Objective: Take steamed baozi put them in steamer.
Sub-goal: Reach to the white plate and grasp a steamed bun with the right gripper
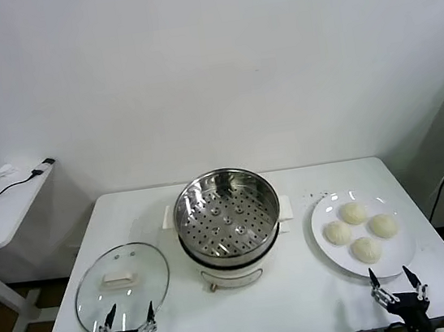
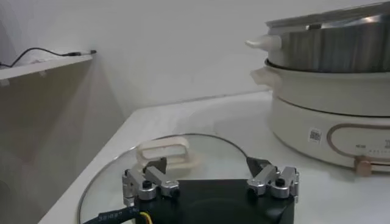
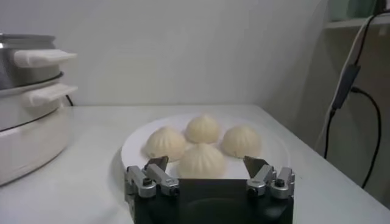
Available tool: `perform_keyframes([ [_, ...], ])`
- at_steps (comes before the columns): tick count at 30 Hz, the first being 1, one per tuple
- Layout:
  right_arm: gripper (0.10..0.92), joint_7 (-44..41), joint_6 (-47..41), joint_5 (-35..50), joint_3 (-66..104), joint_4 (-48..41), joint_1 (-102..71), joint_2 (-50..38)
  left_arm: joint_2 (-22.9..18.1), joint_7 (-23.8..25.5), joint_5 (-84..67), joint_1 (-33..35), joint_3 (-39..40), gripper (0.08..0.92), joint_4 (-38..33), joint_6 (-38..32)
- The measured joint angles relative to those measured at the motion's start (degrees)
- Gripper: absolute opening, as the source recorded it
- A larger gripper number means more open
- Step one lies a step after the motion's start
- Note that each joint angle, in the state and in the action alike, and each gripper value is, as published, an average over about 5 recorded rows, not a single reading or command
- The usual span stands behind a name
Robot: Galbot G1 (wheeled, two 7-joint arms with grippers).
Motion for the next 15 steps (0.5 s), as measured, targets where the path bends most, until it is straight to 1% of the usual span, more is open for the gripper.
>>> perform_keyframes([
  [2, 0.823, 0.0, -0.8, -0.1, 0.4, 0.2, 0.8, -0.3, 0.0, 0.0, 0.0, 0.0, 0.0, 0.823, -0.1, 0.1],
  [7, 0.823, -0.8, -6.0, -0.6, 1.8, 0.0, 6.4, -3.5, 0.0, 0.1, -0.3, -0.4, 0.3, 0.823, -0.4, 0.4],
  [11, 0.823, -2.3, -10.7, -1.2, 1.4, -2.1, 13.4, -8.1, 0.0, 0.2, -0.5, -0.8, 0.5, 0.823, -0.7, 0.6],
  [15, 0.823, -5.6, -14.2, -2.6, -1.4, -5.7, 21.6, -14.4, 0.0, 0.3, -0.8, -1.2, 0.7, 0.823, -1.1, 0.8],
])
